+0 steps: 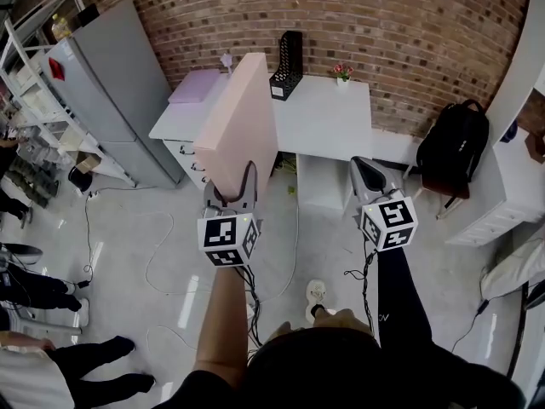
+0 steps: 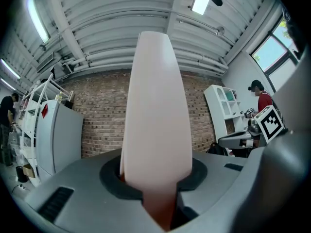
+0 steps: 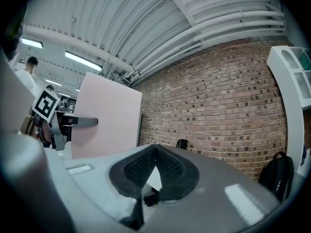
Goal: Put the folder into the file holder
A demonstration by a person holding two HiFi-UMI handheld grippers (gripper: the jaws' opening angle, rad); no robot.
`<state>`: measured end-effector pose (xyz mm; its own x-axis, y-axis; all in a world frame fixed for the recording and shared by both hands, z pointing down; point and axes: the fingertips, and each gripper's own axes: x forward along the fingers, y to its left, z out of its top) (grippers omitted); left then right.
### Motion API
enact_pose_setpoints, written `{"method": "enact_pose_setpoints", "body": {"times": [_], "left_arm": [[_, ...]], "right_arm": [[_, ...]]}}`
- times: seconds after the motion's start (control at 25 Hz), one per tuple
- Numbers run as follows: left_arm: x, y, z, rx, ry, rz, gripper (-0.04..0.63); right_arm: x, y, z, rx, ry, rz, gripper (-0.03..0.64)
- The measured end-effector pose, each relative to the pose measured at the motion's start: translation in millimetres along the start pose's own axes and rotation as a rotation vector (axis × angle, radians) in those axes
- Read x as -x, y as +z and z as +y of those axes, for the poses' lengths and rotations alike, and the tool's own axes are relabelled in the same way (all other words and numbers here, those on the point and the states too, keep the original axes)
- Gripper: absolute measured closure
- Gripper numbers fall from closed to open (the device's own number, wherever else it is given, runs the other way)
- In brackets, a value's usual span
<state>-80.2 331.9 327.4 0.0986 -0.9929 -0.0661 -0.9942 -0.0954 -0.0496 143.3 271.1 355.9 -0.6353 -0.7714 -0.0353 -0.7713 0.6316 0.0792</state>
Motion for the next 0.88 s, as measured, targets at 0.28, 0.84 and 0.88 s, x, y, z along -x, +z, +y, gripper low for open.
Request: {"method": "enact_pose_setpoints", "body": {"times": [0.28, 0.84, 0.88], "left_arm": [[-69, 0, 9, 0.013, 0.033, 0.003, 0.460], [-147, -14, 20, 0.012, 0.105, 0.028, 0.459], [-150, -15, 19, 0.010, 0.106, 0.029, 0.459]], "right_arm": [[-61, -2, -50, -0.008, 0.018, -0.002, 0.615], [-135, -30, -99, -0.040, 0.082, 0.004, 0.615], [-137, -32, -102, -0.043, 0.084, 0.005, 0.615]]}}
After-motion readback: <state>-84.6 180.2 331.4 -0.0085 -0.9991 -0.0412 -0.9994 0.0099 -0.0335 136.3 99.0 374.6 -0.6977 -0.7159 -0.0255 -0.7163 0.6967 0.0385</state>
